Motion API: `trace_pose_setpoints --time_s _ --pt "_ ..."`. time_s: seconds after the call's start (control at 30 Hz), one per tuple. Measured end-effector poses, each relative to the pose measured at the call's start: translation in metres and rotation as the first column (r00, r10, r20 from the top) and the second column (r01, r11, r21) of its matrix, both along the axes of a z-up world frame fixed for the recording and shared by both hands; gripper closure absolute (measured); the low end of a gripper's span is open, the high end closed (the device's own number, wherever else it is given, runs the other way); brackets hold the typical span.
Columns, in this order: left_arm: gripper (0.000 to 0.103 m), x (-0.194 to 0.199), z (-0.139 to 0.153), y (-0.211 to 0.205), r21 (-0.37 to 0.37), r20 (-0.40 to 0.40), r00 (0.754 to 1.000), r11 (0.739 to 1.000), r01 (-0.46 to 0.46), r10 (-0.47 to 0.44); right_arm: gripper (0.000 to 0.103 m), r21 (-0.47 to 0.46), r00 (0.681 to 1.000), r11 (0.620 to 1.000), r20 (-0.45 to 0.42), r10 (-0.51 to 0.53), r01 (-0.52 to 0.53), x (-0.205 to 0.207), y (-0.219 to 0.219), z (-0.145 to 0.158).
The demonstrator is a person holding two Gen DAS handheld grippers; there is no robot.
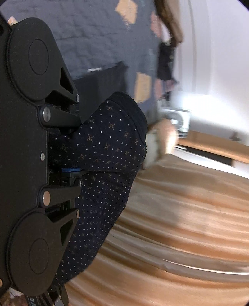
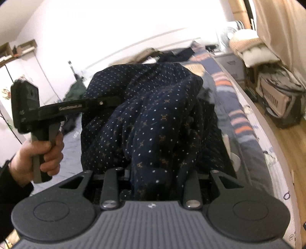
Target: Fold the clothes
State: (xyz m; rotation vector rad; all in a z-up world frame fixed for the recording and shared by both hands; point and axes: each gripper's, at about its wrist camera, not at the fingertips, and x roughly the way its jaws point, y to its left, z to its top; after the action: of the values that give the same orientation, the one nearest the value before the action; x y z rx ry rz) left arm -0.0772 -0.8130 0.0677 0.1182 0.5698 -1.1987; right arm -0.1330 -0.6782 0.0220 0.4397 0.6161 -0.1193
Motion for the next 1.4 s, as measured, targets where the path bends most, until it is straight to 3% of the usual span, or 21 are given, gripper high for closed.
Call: trace_pose_setpoints --time_s 0.17,0.33,0.43,0.5,0.77,0.87,1.03,1.23,1.4 --pt "0.082 0.023 -0.038 -0.022 0.066 -0.018 1.0 0.998 -0.003 0.004 0.065 -0.051 1.0 0.998 -0.012 0.023 -0.024 0.006 -0.019 -0.024" --pt "0.081 0.037 -0.046 -0.032 0.081 -0.043 0.999 0.997 0.005 -0.001 0.051 -0.08 1.0 0.997 0.007 0.005 -0.005 -0.013 -0.031 -0.02" --pt "0.073 0.05 -0.054 -0.036 0.093 -0.097 0.995 0.996 0.01 -0.001 0.04 -0.098 1.0 0.995 0.018 -0.005 0.007 -0.024 -0.037 -0.017" --pt "0.054 0.055 -0.052 -0.025 0.078 -0.117 0.993 0.997 -0.015 0.024 0.037 -0.096 1.0 0.995 0.021 -0.017 0.019 -0.032 -0.042 -0.017" --pt "0.054 0.066 -0.029 0.033 -0.004 -0.165 0.977 0.991 -0.134 0.132 0.037 -0.1 0.993 0.989 0.062 -0.101 0.107 -0.056 -0.041 -0.005" --pt "0.054 0.051 -0.008 0.065 -0.059 -0.148 0.98 0.988 -0.143 0.133 0.037 -0.107 0.983 0.982 0.114 -0.144 0.157 -0.066 -0.035 0.006" --pt "0.044 -0.006 0.012 0.114 -0.132 -0.083 0.989 0.982 -0.137 0.126 0.037 -0.087 0.96 0.969 0.184 -0.212 0.231 -0.076 -0.026 0.022" --pt "0.044 -0.059 0.003 0.152 -0.197 -0.065 0.981 0.961 -0.194 0.185 0.037 -0.065 0.929 0.96 0.278 -0.244 0.272 -0.085 -0.003 0.037" --pt "0.044 -0.076 -0.019 0.16 -0.181 -0.086 0.975 0.959 -0.217 0.204 0.037 -0.065 0.935 0.968 0.282 -0.215 0.242 -0.086 0.01 0.035"
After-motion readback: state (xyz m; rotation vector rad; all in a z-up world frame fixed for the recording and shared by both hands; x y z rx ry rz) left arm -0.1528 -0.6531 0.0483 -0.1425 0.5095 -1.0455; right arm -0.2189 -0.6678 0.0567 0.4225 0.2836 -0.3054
